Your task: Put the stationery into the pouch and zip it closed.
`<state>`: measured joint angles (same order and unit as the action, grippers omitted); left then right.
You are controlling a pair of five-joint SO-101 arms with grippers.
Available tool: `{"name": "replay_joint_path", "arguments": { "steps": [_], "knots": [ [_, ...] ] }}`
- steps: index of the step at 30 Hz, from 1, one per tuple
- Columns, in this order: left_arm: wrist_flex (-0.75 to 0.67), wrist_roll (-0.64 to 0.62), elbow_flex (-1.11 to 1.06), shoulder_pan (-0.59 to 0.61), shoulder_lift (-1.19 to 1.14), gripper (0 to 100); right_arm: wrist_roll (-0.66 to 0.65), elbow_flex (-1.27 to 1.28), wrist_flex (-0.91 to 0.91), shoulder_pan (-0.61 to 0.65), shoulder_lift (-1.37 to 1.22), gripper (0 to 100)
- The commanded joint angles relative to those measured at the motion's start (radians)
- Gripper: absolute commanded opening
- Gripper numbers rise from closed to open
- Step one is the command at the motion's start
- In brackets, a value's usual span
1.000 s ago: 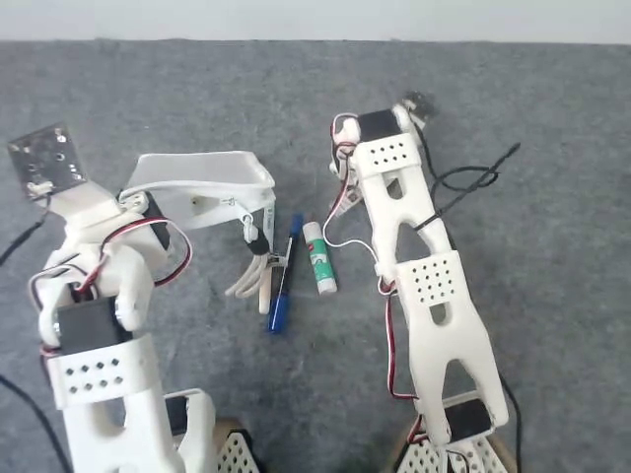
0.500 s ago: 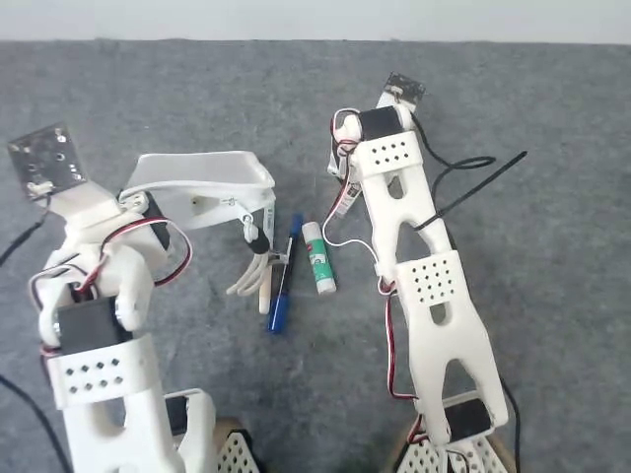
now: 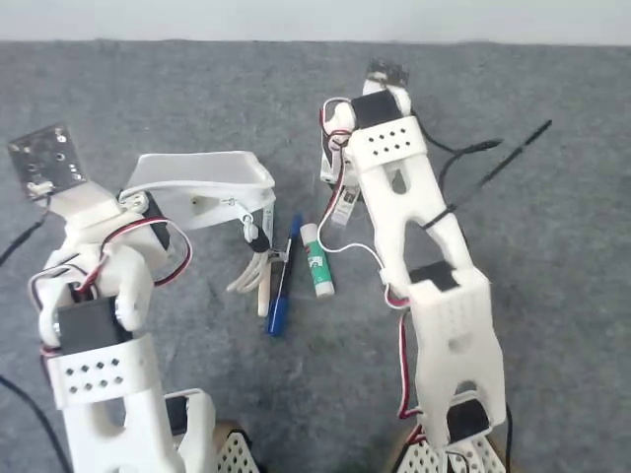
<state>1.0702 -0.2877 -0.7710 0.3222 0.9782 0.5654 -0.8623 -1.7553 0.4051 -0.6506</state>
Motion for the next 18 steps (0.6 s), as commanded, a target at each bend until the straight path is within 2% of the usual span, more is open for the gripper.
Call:
{"name": "replay_joint_path", "arguments": {
  "steps": [1, 7, 14, 18],
  "knots": [
    [-0.041, -0.009, 0.012, 0.0, 0.009, 1, -0.054, 0.021, -0.039, 0.013, 0.174, 0.6],
    [-0.041, -0.009, 0.012, 0.0, 0.009, 1, -0.064, 0.075, -0.042, 0.051, 0.263, 0.6],
    [-0.041, -0.009, 0.012, 0.003, 0.009, 1, -0.064, 0.245, -0.041, 0.14, 0.438, 0.6],
    [-0.041, -0.009, 0.012, 0.003, 0.009, 1, -0.064, 0.322, -0.039, 0.148, 0.544, 0.6]
  ]
}}
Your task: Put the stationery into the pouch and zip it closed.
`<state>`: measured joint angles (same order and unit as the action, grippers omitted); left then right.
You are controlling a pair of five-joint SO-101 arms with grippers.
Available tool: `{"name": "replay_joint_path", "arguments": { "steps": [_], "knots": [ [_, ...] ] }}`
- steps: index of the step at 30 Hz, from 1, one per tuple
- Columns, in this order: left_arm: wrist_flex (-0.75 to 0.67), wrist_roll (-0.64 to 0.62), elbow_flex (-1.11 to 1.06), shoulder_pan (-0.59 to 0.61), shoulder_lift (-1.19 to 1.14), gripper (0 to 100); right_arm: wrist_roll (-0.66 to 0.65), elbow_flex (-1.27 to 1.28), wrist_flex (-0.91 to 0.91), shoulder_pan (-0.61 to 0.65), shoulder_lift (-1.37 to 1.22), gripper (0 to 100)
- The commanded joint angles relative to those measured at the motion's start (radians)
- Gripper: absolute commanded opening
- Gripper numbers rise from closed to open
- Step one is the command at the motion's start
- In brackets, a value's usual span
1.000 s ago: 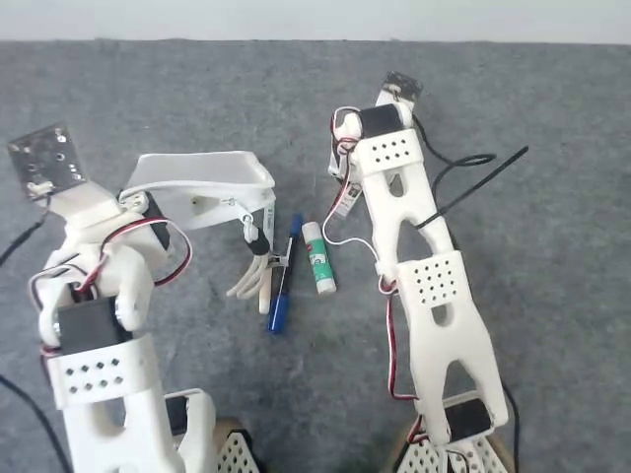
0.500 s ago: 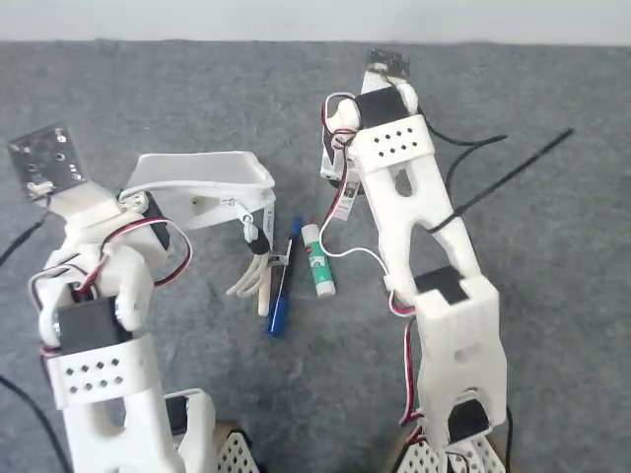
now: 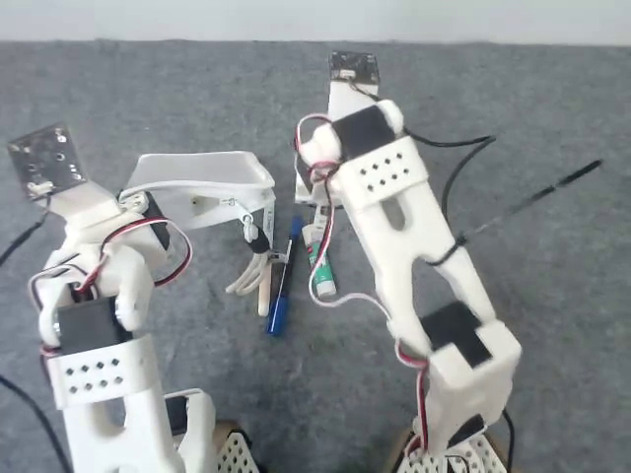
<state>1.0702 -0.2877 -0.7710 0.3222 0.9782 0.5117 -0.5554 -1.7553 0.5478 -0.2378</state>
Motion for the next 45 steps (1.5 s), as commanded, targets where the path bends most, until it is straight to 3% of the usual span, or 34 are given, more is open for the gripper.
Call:
{"name": "replay_joint_path", "arguments": {
  "steps": [1, 12, 16, 23, 27, 32, 45],
  "knots": [
    [-0.041, -0.009, 0.012, 0.003, 0.009, 1, -0.011, 0.029, -0.039, 0.005, 0.154, 0.6],
    [-0.041, -0.009, 0.012, 0.0, 0.009, 1, -0.011, 0.178, -0.022, 0.005, 0.384, 0.6],
    [-0.041, -0.009, 0.012, 0.0, 0.009, 1, -0.109, 0.262, 0.013, 0.005, 0.483, 0.6],
    [-0.041, -0.009, 0.012, 0.0, 0.009, 1, -0.17, 0.457, 0.166, 0.013, 0.67, 0.6],
    [-0.041, -0.009, 0.012, 0.0, 0.009, 1, -0.17, 0.589, 0.268, 0.105, 0.777, 0.6],
    [-0.041, -0.009, 0.012, 0.0, 0.009, 1, -0.17, 0.81, 0.475, 0.188, 0.928, 0.7],
    [-0.041, -0.009, 0.013, -0.002, 0.009, 1, -0.17, 1.499, 1.253, 0.189, 1.412, 0.7]
  ]
}}
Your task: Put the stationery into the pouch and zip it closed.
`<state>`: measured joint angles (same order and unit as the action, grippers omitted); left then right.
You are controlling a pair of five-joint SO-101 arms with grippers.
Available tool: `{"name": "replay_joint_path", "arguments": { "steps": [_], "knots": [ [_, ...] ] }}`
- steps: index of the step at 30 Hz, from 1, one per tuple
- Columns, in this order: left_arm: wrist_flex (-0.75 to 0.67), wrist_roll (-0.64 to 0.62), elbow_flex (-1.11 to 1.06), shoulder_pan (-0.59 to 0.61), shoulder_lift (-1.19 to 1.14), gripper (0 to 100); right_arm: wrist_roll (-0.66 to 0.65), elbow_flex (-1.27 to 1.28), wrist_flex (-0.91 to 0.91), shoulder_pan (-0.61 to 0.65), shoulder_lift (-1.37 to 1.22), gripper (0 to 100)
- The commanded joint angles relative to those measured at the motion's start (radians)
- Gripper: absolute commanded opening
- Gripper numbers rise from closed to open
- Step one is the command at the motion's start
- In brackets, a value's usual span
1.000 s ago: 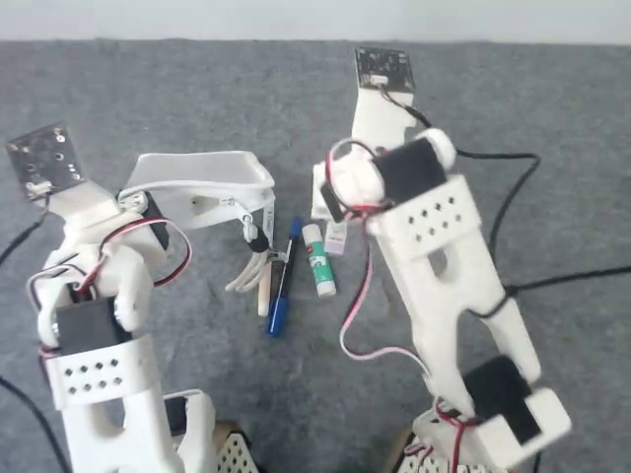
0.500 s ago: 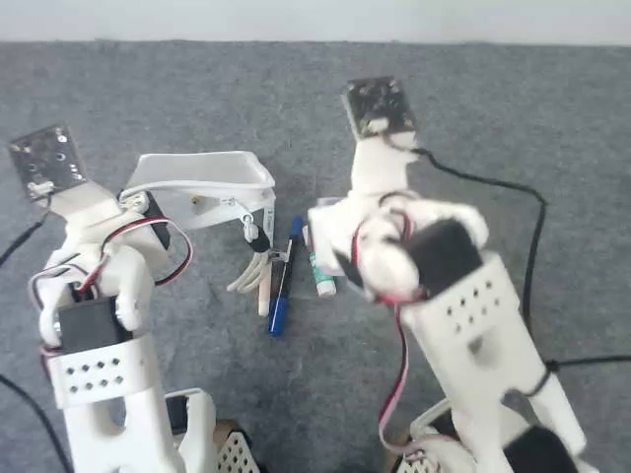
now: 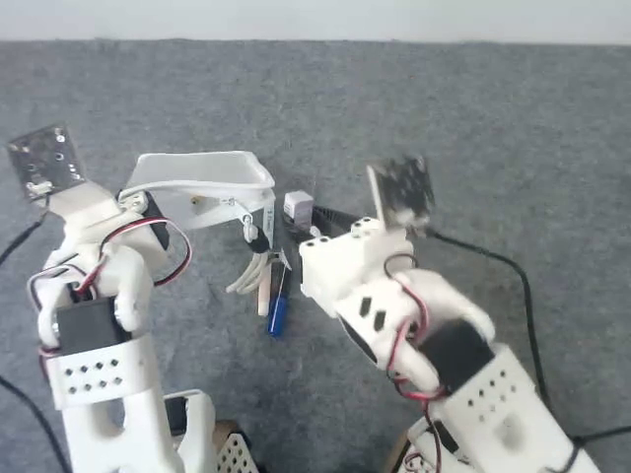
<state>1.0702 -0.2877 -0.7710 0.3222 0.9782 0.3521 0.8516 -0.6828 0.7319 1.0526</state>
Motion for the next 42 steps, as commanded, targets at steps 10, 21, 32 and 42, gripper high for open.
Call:
{"name": "replay_joint_path", "arguments": {
  "steps": [10, 21, 32, 42],
  "knots": [
    [-0.041, -0.009, 0.013, -0.011, 0.009, 1, -0.014, 0.376, 0.705, 0.018, 0.255, 0.7],
    [-0.041, -0.009, 0.01, -0.043, 0.009, 1, -0.017, 0.244, 1.119, 0.022, -0.163, 0.7],
    [-0.041, -0.009, 0.01, -0.044, 0.009, 1, -0.075, 0.133, 1.345, 0.047, -0.565, 0.6],
    [-0.041, -0.009, 0.01, -0.044, 0.009, 1, -0.344, 0.132, 1.692, 0.096, -0.88, 0.6]
  ]
}}
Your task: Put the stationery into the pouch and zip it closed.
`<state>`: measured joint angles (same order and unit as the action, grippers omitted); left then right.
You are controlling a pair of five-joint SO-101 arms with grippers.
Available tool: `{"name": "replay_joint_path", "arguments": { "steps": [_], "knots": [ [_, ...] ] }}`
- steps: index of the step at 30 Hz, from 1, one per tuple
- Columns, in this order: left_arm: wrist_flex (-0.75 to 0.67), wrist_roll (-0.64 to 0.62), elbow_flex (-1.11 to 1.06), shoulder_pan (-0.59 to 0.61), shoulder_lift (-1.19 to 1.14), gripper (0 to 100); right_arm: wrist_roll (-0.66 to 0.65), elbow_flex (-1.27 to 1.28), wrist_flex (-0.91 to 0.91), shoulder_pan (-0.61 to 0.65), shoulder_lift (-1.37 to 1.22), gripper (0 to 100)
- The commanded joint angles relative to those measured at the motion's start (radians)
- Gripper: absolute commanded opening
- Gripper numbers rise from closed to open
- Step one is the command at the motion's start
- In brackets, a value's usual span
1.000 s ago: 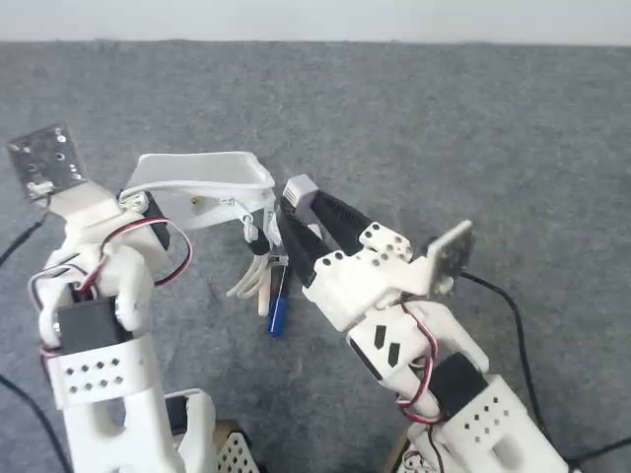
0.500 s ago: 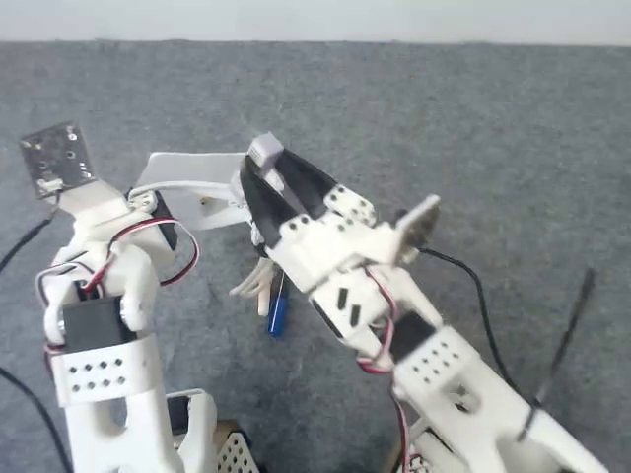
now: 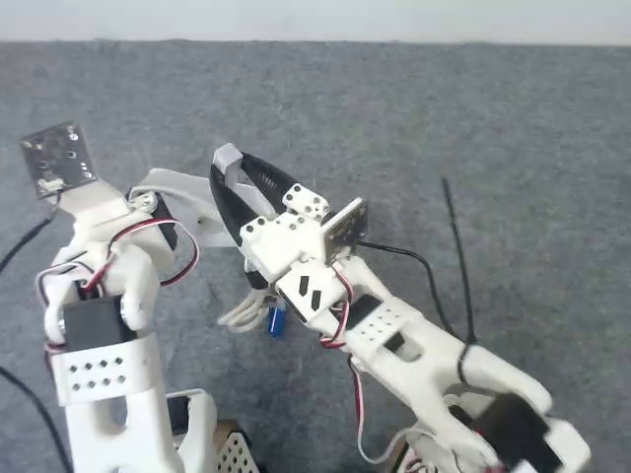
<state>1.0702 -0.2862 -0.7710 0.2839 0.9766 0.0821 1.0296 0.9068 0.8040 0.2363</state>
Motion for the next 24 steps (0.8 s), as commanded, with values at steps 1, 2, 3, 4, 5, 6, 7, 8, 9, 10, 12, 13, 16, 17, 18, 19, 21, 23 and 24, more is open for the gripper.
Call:
{"name": "replay_joint_path", "arguments": {
  "steps": [1, 2, 3, 4, 5, 6, 7, 8, 9, 10, 12, 13, 16, 17, 18, 19, 21, 23, 24],
  "knots": [
    [-0.041, -0.011, 0.01, -0.006, 0.011, 1, -0.104, -0.046, 0.134, 0.024, -0.093, 0.6],
    [-0.041, -0.011, 0.01, -0.006, 0.011, 1, -0.138, -0.046, 0.166, 0.025, -0.122, 0.6],
    [-0.041, -0.011, 0.01, -0.005, 0.011, 1, -0.167, -0.044, 0.205, 0.028, -0.145, 0.6],
    [-0.041, -0.011, 0.01, -0.003, 0.011, 1, -0.195, -0.043, 0.246, 0.036, -0.166, 0.6],
    [-0.041, -0.011, 0.01, -0.003, 0.011, 1, -0.221, -0.04, 0.289, 0.044, -0.182, 0.6],
    [-0.041, -0.011, 0.01, -0.003, 0.011, 1, -0.25, -0.037, 0.321, 0.053, -0.191, 0.6],
    [-0.041, -0.011, 0.01, -0.002, 0.011, 1, -0.282, -0.029, 0.349, 0.065, -0.193, 0.6],
    [-0.041, -0.011, 0.01, -0.002, 0.011, 1, -0.318, -0.018, 0.378, 0.079, -0.193, 0.6],
    [-0.041, -0.011, 0.01, -0.002, 0.011, 1, -0.347, -0.009, 0.4, 0.088, -0.191, 0.6],
    [-0.041, -0.011, 0.01, -0.003, 0.011, 1, -0.371, 0.0, 0.418, 0.099, -0.189, 0.6],
    [-0.041, -0.011, 0.01, -0.003, 0.011, 1, -0.402, 0.018, 0.435, 0.113, -0.174, 0.6],
    [-0.041, -0.011, 0.01, -0.003, 0.011, 1, -0.407, 0.023, 0.438, 0.114, -0.163, 0.6],
    [-0.041, -0.011, 0.01, -0.002, 0.011, 1, -0.402, 0.043, 0.433, 0.114, -0.116, 0.6],
    [-0.041, -0.011, 0.01, -0.002, 0.011, 1, -0.402, 0.052, 0.433, 0.114, -0.099, 0.6],
    [-0.041, -0.011, 0.01, 0.0, 0.011, 1, -0.402, 0.064, 0.433, 0.114, -0.082, 0.6],
    [-0.041, -0.011, 0.01, 0.0, 0.011, 1, -0.402, 0.077, 0.433, 0.117, -0.067, 0.6],
    [-0.041, -0.011, 0.01, 0.0, 0.011, 1, -0.402, 0.103, 0.433, 0.119, -0.031, 0.6],
    [-0.041, -0.011, 0.01, 0.0, 0.011, 1, -0.402, 0.127, 0.433, 0.119, 0.005, 0.6],
    [-0.041, -0.011, 0.01, 0.0, 0.011, 1, -0.402, 0.143, 0.435, 0.119, 0.027, 0.6]
  ]
}}
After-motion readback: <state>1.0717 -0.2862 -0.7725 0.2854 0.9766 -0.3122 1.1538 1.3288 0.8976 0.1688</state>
